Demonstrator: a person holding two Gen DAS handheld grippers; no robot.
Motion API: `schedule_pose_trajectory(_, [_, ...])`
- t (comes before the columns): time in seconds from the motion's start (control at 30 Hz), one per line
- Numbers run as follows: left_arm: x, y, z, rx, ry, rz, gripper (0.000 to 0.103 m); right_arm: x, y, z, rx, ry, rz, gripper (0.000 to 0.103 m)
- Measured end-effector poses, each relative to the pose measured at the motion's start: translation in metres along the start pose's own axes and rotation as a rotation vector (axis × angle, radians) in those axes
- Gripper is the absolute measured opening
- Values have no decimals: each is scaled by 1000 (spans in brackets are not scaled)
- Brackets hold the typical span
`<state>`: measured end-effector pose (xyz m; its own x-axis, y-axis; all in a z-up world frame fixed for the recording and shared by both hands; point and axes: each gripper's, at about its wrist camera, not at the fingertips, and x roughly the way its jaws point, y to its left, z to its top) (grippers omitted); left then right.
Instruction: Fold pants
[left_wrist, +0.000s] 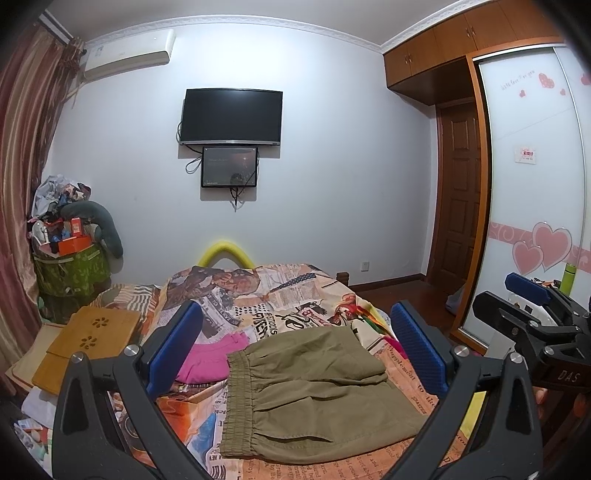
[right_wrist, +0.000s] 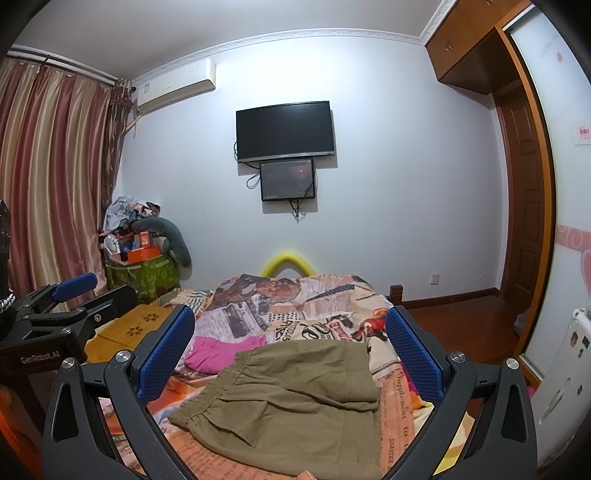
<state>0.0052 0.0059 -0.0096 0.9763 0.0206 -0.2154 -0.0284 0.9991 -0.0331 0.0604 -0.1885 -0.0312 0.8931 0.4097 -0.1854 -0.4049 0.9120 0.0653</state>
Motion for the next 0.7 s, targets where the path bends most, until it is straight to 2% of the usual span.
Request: schedule_pose_trajectory(0.7, [4, -3, 5, 0, 1, 3, 103, -1, -1, 1, -1, 0, -4, 103])
